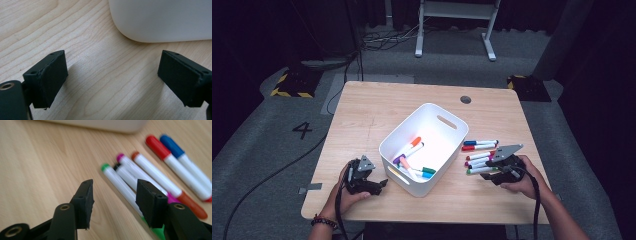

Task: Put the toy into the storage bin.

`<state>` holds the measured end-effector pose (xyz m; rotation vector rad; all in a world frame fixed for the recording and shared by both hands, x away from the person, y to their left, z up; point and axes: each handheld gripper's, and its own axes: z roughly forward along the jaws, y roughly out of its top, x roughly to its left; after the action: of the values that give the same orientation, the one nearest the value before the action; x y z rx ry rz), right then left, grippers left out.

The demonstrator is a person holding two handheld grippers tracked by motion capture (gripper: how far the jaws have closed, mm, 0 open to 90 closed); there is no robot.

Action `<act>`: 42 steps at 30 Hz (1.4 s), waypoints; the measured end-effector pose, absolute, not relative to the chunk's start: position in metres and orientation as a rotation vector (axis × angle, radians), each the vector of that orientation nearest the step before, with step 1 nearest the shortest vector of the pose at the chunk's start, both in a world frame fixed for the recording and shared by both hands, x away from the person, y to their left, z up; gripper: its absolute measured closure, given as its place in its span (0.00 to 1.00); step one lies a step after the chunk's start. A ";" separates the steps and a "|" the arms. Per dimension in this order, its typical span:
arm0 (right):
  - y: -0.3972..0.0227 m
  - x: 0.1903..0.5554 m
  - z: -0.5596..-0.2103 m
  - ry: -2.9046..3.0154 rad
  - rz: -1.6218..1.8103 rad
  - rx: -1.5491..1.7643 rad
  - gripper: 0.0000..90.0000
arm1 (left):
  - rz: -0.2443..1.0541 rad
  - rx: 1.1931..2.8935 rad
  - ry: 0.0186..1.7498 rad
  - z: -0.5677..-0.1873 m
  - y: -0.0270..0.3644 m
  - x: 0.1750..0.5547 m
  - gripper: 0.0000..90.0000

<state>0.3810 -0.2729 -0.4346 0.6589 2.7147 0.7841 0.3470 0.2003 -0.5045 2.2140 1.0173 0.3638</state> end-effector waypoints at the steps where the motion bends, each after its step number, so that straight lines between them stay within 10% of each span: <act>1: -0.278 0.384 -0.439 2.715 0.785 0.691 0.53 | 0.364 2.214 1.017 -0.505 0.200 0.347 0.10; 14: -0.301 0.403 -0.464 2.733 0.699 0.783 0.50 | 0.365 2.214 1.017 -0.505 0.200 0.347 0.10; 28: -0.286 0.388 -0.473 2.859 0.730 0.687 0.81 | 0.365 2.215 1.016 -0.505 0.200 0.347 0.10; 42: -0.301 0.351 -0.477 2.796 0.820 0.783 0.70 | 0.367 2.217 1.016 -0.504 0.200 0.347 0.10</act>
<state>0.3512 -0.3012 -0.4769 0.7833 2.7959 0.8199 0.3468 0.2005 -0.5044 2.2173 1.0163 0.3671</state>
